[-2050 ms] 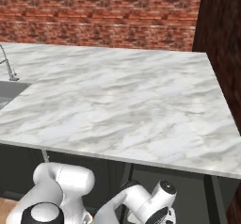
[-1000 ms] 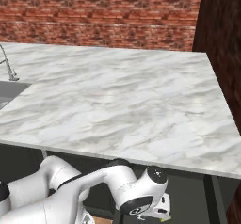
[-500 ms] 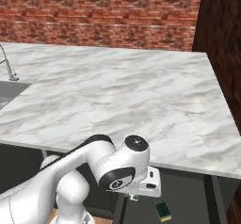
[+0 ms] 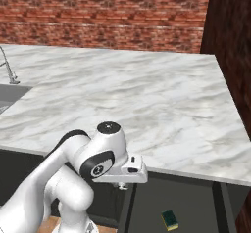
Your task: Restock the sink supplies by placing the sponge and soap dispenser on the counter and next to the sink. Make sure the soap dispenser is upright.
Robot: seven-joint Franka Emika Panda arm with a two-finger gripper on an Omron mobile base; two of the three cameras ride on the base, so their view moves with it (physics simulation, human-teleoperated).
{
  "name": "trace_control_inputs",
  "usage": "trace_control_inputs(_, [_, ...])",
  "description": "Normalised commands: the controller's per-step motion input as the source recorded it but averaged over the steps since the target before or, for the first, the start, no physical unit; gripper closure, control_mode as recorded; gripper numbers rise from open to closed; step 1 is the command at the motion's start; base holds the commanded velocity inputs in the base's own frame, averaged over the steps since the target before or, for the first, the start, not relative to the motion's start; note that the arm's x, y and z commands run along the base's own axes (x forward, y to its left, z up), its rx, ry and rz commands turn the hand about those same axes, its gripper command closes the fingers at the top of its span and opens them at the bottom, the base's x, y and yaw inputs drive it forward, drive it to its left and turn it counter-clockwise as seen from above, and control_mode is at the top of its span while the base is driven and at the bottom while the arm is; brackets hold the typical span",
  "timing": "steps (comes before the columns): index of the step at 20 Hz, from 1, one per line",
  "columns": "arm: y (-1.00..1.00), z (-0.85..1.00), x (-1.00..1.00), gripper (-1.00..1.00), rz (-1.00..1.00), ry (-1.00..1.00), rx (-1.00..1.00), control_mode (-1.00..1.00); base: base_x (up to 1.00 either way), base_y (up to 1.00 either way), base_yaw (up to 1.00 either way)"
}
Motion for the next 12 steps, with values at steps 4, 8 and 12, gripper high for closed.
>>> trace_control_inputs(4, [0.68, 0.15, 0.27, 1.0, 0.15, 0.02, -0.02, -1.0, 0.0, 0.0, 0.0])
trace_control_inputs(8, [0.83, 0.0, 0.37, 1.0, 0.21, 0.07, 0.0, -1.0, 0.0, 0.0, 0.0])
trace_control_inputs(12, [0.91, 0.0, 0.34, 1.0, 0.22, 0.08, 0.0, -1.0, 0.0, 0.0, 0.0])
